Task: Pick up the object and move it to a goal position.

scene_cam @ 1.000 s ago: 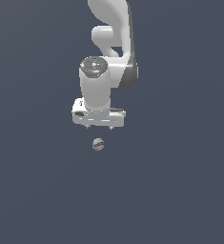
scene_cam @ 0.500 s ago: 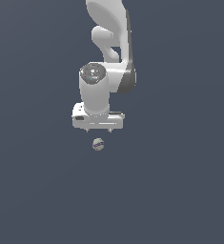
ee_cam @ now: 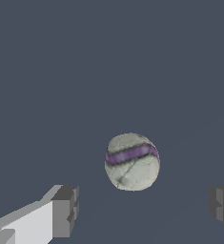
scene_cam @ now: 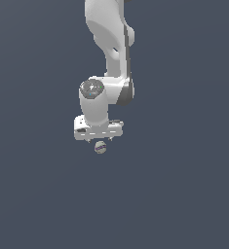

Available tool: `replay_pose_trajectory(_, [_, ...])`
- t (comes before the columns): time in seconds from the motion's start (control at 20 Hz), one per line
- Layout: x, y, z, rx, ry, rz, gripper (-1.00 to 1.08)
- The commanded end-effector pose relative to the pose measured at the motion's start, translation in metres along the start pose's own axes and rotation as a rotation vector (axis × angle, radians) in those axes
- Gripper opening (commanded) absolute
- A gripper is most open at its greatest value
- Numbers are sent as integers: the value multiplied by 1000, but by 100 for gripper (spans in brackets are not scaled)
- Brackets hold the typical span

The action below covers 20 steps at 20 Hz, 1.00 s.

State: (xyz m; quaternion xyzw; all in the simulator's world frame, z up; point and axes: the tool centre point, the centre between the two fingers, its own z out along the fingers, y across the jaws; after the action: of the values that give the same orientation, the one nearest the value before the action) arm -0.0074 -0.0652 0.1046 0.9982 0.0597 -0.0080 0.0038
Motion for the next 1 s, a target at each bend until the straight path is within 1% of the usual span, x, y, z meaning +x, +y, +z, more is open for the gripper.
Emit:
replay_pose_trajectory(0.0, [1,2,8,3,8,-26,100])
replay_pose_trajectory(0.25, [1,3,17,6,16,-51,100])
replay_pose_trajectory(0.55, [1,4,21,6,14,-49,100])
replay_pose_trajectory(0.95, [1,3,57,6,16,-52,100])
